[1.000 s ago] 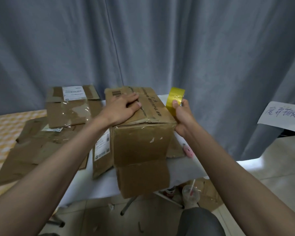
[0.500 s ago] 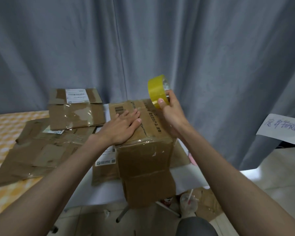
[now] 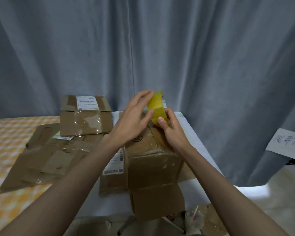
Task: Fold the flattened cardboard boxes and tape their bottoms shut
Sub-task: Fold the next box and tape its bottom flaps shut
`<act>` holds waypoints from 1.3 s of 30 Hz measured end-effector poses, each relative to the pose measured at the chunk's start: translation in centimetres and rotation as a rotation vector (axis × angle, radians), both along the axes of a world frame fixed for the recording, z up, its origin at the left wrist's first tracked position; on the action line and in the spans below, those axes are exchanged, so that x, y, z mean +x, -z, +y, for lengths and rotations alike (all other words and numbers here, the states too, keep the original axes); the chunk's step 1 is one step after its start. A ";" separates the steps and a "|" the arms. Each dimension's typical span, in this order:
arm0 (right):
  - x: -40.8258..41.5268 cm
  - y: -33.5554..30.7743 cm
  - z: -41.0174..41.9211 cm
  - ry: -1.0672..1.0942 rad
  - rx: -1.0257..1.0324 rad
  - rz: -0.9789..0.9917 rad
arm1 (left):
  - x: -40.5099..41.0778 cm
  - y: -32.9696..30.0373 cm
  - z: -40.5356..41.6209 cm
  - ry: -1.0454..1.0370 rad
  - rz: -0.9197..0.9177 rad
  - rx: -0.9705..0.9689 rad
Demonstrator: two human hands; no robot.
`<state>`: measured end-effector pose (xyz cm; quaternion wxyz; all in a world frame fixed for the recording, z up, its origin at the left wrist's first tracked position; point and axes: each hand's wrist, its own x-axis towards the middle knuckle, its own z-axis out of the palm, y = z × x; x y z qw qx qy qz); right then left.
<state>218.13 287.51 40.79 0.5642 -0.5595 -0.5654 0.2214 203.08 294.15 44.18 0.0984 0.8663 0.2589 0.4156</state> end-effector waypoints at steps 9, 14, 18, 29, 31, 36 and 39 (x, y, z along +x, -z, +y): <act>0.4 0.3 0.1 -0.019 0.058 0.050 | 0.9 0.7 -1.4 -0.095 0.013 0.248; 0.5 0.4 0.3 0.008 0.058 0.025 | 1.5 0.2 -1.4 -0.131 -0.069 0.236; 0.5 0.6 0.5 0.015 0.061 0.020 | 2.0 -0.2 -1.4 -0.142 -0.138 0.109; 0.8 0.8 0.8 0.046 0.063 -0.054 | 3.3 -1.5 -1.8 -0.241 -0.314 -0.130; 0.8 0.7 0.6 0.047 0.076 -0.058 | 3.3 -1.7 -1.7 -0.220 -0.324 -0.158; 0.6 0.7 0.6 0.054 0.088 -0.076 | 2.7 -1.4 -2.1 -0.185 -0.289 -0.081; 0.3 0.5 0.4 0.068 0.090 -0.060 | 2.8 -1.0 -2.3 -0.210 -0.267 -0.035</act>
